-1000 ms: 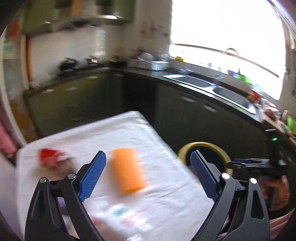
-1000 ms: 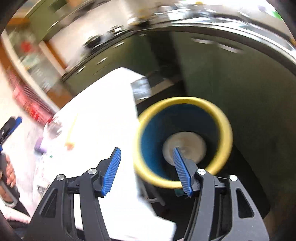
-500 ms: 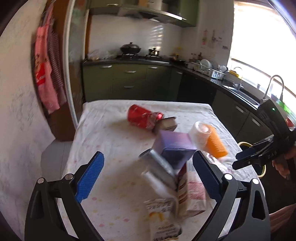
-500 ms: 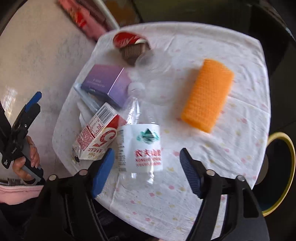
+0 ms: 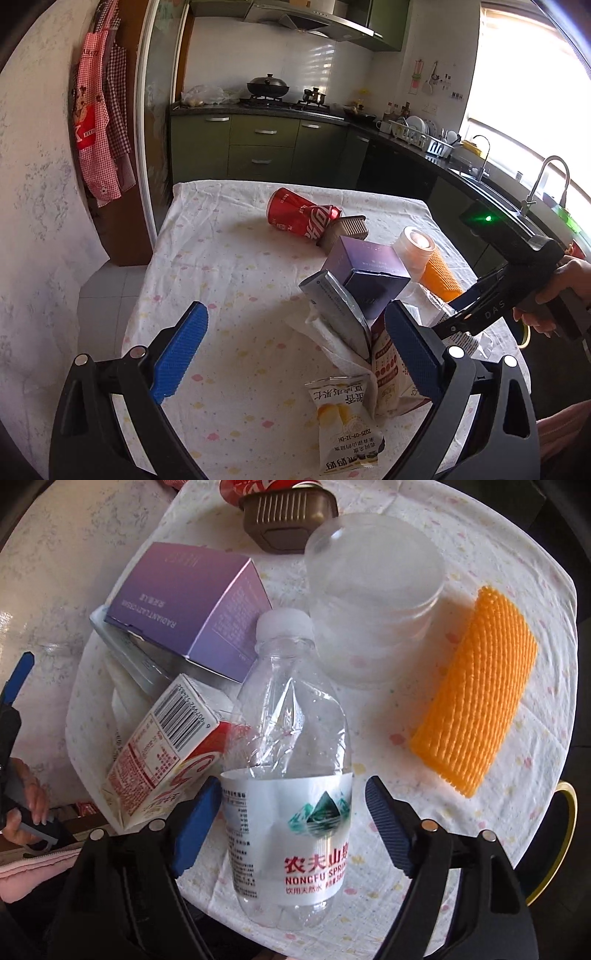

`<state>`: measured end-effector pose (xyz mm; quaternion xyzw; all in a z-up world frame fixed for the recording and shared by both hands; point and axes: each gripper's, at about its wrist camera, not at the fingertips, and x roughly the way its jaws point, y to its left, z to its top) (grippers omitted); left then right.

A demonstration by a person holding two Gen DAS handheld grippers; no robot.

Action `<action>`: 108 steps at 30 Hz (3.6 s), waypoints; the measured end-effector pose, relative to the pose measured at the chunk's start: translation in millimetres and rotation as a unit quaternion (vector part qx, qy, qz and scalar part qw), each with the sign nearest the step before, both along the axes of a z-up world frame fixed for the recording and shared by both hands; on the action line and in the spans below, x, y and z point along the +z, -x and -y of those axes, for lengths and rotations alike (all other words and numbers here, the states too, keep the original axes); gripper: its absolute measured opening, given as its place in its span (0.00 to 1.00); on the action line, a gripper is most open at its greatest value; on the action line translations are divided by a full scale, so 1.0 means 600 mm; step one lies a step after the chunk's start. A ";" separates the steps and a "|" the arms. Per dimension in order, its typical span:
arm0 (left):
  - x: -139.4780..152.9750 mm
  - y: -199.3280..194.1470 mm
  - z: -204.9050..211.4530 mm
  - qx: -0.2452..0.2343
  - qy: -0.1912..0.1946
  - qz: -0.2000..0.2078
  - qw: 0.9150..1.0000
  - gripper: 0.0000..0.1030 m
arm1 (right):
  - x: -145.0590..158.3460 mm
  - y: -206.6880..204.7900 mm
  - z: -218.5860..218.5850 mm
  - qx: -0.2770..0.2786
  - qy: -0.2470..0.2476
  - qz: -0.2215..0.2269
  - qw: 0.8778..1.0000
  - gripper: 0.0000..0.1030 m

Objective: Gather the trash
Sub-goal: 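Grasp the clear water bottle with the right gripper, then carry the water bottle over the bin and open the right gripper, then grasp the white milk carton with the left gripper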

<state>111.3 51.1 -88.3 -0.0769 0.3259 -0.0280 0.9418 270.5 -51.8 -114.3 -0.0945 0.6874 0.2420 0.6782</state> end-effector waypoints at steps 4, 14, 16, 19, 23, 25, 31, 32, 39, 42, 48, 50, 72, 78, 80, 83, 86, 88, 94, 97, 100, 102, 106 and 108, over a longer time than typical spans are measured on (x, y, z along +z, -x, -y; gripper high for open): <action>-0.004 0.003 0.009 0.000 0.000 -0.003 1.000 0.92 | -0.021 -0.007 -0.016 0.010 0.019 -0.007 1.000 0.72; 0.004 0.010 0.041 -0.013 -0.014 0.000 1.000 0.93 | -0.030 0.017 -0.017 0.026 0.015 0.004 1.000 0.59; 0.008 0.013 0.047 -0.013 -0.015 0.003 1.000 0.93 | -0.021 0.031 -0.007 0.025 0.010 0.011 1.000 0.59; 0.011 0.016 0.055 -0.016 -0.017 0.005 1.000 0.93 | -0.008 0.048 0.003 0.021 0.003 0.019 1.000 0.59; 0.016 0.025 0.072 -0.022 -0.021 0.010 0.999 0.93 | 0.002 0.070 0.013 0.018 -0.001 0.030 0.999 0.59; 0.020 0.029 0.079 -0.026 -0.025 0.013 0.999 0.93 | 0.006 0.083 0.018 0.017 -0.005 0.035 0.999 0.59; 0.031 0.041 0.102 -0.035 -0.035 0.021 0.999 0.93 | 0.033 0.114 0.060 0.007 -0.024 0.049 0.998 0.59; 0.032 0.042 0.107 -0.039 -0.037 0.022 0.998 0.93 | 0.038 0.115 0.069 0.004 -0.027 0.053 0.998 0.59; 0.037 0.047 0.134 -0.056 -0.045 0.026 0.997 0.93 | 0.091 0.125 0.182 -0.059 -0.040 0.089 0.993 0.59; 0.037 0.046 0.147 -0.064 -0.048 0.025 0.997 0.93 | 0.101 0.121 0.261 -0.105 -0.032 0.099 0.989 0.59; 0.030 0.036 0.182 -0.083 -0.053 0.017 0.995 0.93 | 0.067 0.116 0.415 -0.198 0.007 0.088 0.976 0.59; 0.027 0.033 0.193 -0.089 -0.056 0.015 0.994 0.93 | 0.045 0.111 0.458 -0.220 0.017 0.072 0.973 0.59; -0.006 -0.001 0.224 -0.114 -0.061 -0.019 0.991 0.93 | -0.028 0.095 0.572 -0.311 0.014 0.084 0.947 0.66; -0.041 -0.020 0.217 -0.119 -0.048 -0.049 0.991 0.93 | 0.001 0.187 0.495 -0.284 -0.060 0.126 0.949 0.67; -0.050 -0.026 0.214 -0.119 -0.042 -0.057 0.990 0.93 | -0.001 0.210 0.470 -0.274 -0.074 0.129 0.950 0.67; -0.063 -0.035 0.210 -0.117 -0.043 -0.065 0.990 0.93 | -0.011 0.231 0.438 -0.266 -0.100 0.127 0.950 0.67; -0.071 -0.039 0.210 -0.119 -0.047 -0.071 0.989 0.93 | -0.008 0.257 0.419 -0.263 -0.117 0.131 0.949 0.67; -0.075 -0.041 0.212 -0.120 -0.051 -0.074 0.989 0.92 | -0.006 0.266 0.410 -0.264 -0.118 0.140 0.947 0.67; -0.091 -0.059 0.214 -0.120 -0.055 -0.094 0.987 0.73 | 0.004 0.272 0.399 -0.258 -0.131 0.156 0.945 0.69; -0.102 -0.066 0.213 -0.117 -0.051 -0.108 0.986 0.66 | 0.003 0.273 0.395 -0.256 -0.139 0.157 0.944 0.70; -0.110 -0.068 0.216 -0.118 -0.051 -0.119 0.985 0.53 | 0.002 0.273 0.392 -0.255 -0.142 0.156 0.944 0.70; -0.114 -0.070 0.219 -0.113 -0.057 -0.123 0.984 0.45 | 0.001 0.272 0.392 -0.254 -0.143 0.155 0.944 0.70; -0.116 -0.070 0.220 -0.109 -0.064 -0.126 0.984 0.35 | -0.002 0.271 0.392 -0.256 -0.146 0.153 0.943 0.70; -0.114 -0.069 0.221 -0.111 -0.064 -0.125 0.984 0.35 | -0.004 0.271 0.392 -0.256 -0.147 0.152 0.943 0.70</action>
